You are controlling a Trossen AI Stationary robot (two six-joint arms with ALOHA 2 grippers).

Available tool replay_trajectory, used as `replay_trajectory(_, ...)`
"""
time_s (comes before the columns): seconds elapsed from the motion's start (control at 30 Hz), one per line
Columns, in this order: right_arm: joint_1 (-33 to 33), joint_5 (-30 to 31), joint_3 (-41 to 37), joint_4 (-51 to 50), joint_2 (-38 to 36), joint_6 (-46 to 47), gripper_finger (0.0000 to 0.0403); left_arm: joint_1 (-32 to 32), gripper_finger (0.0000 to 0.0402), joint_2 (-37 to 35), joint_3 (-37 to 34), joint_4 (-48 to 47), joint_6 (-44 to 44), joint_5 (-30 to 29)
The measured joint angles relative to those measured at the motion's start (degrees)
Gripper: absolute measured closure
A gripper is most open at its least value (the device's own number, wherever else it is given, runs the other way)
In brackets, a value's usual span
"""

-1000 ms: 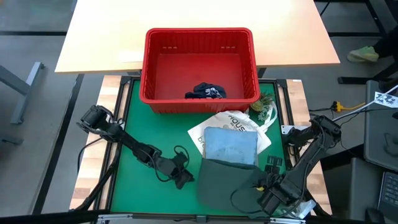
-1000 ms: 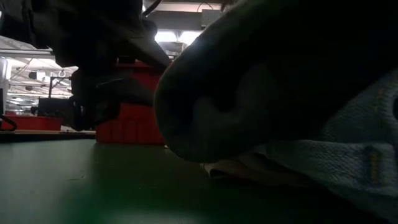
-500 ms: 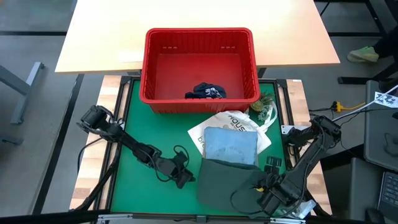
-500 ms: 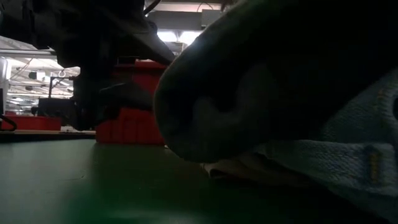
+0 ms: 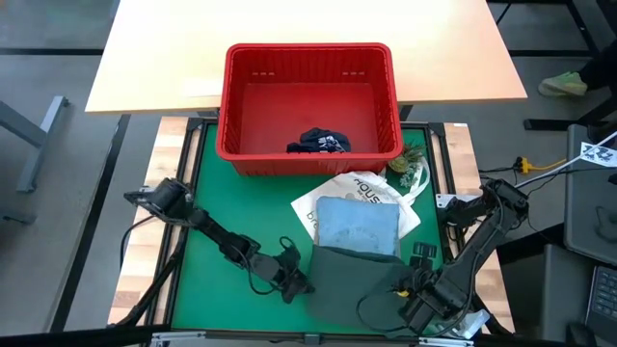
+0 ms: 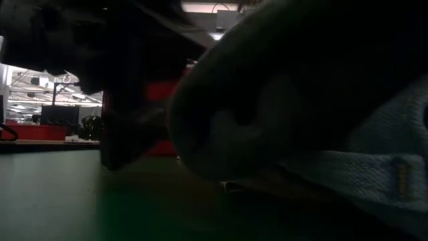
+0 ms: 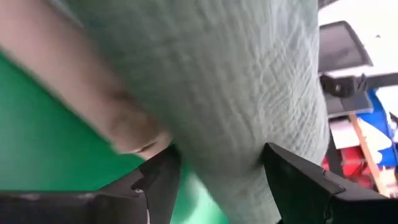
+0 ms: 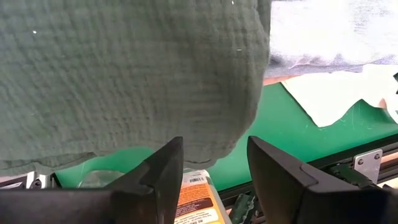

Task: Fold Laundry from Bin
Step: Fold the green polo shirt

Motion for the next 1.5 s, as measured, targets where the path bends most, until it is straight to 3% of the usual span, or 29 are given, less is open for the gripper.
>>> replay_trajectory(0.17, 0.01, -0.01, 0.00, 0.10, 0.00, -0.01, 0.0226, 0.51, 0.0182, 4.59, 6.40, 0.20, 5.98, 5.40)
replay_trajectory(0.37, 0.01, -0.01, 0.00, 0.42, 0.00, -0.01, 0.0226, 0.68, 0.0206, 3.66, 8.97, -0.56, 8.81, 12.66)
replay_trajectory(0.67, 0.00, 0.83, 0.52, 2.48, 0.04, -0.24, 0.0226, 0.96, 0.0351, 1.56, 9.38, -0.61, 7.24, 16.08)
replay_trajectory(0.77, 0.01, 4.06, 2.57, 2.83, 0.04, -1.35, 0.0226, 1.27, 0.0389, 1.46, 9.38, -0.85, 5.42, 17.44)
replay_trajectory(0.9, 0.01, 9.72, 6.43, 2.83, 0.04, -1.51, 0.0226, 1.57, 0.0387, 1.46, 9.38, -1.37, 4.88, 17.49)
replay_trajectory(1.13, -0.41, 10.52, 8.40, 2.80, 0.04, -1.53, 0.0226, 1.69, 0.0396, 0.48, 9.35, -2.57, 4.02, 19.75)
replay_trajectory(1.33, -1.76, 13.01, 8.44, 2.88, 0.09, -3.06, 0.0226, 1.42, 0.0397, -5.96, 9.32, -15.90, 5.07, 20.42)
replay_trajectory(1.5, -7.85, 21.04, 8.46, 4.01, 0.11, -4.90, 0.0226, 1.39, 0.0397, -12.69, 9.32, -25.13, 7.39, 18.45)
